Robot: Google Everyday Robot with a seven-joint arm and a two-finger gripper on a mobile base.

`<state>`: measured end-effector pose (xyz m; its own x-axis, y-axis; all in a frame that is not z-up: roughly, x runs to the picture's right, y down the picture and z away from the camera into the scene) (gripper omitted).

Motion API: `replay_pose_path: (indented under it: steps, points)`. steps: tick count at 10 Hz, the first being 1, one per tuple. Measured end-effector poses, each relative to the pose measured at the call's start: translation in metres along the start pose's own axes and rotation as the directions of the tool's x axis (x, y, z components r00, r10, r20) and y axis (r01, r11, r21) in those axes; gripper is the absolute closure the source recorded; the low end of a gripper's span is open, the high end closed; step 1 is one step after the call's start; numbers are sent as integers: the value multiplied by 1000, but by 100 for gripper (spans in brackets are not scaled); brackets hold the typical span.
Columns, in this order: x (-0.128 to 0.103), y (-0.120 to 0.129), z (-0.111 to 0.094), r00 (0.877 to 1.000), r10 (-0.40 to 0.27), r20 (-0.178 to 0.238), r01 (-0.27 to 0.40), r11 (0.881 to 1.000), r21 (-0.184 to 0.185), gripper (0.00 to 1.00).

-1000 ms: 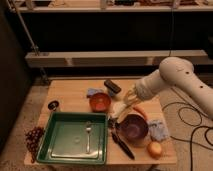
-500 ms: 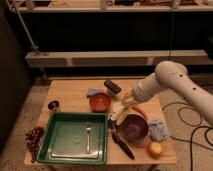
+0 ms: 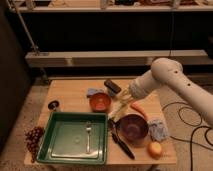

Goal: Place banana in paper cup

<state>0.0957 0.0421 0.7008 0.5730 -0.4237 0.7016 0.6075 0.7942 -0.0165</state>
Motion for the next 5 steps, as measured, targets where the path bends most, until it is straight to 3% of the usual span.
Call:
replay_pose_path:
  steps: [4, 5]
  points:
    - [7, -6, 1, 1000, 11, 6, -11, 1000, -4, 98]
    - [9, -4, 2, 1000, 24, 13, -24, 1000, -5, 90]
